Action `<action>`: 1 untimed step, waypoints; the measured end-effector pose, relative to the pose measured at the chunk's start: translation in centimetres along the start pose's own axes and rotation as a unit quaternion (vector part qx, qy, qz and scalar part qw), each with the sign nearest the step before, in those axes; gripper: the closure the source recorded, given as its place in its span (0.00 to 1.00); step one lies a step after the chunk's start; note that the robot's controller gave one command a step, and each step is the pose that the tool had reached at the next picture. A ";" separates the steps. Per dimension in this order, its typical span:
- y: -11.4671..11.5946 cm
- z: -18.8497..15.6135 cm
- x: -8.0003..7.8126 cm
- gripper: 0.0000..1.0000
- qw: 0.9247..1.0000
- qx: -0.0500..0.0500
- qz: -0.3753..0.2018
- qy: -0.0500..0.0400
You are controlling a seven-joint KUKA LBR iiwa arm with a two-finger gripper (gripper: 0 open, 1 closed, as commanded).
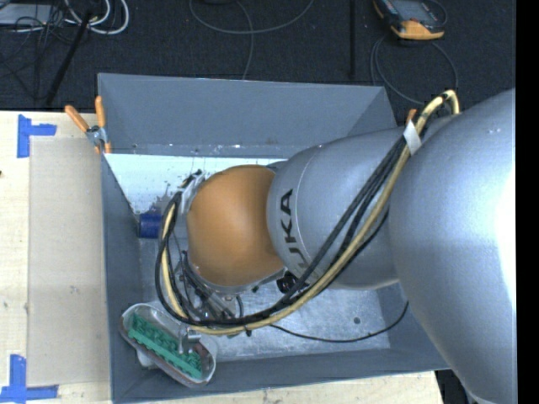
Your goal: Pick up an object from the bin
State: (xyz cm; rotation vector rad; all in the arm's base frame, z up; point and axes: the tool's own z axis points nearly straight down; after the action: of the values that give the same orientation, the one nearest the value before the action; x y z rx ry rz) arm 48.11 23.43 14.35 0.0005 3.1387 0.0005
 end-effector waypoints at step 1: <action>-0.1 1.2 -0.5 0.00 1.000 0.001 0.027 -0.005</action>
Offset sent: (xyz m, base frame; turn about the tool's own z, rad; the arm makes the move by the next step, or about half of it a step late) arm -0.0012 0.0106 -0.0735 0.1226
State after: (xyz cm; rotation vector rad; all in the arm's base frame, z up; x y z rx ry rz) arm 48.63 23.29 13.17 0.0862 3.1270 -0.0040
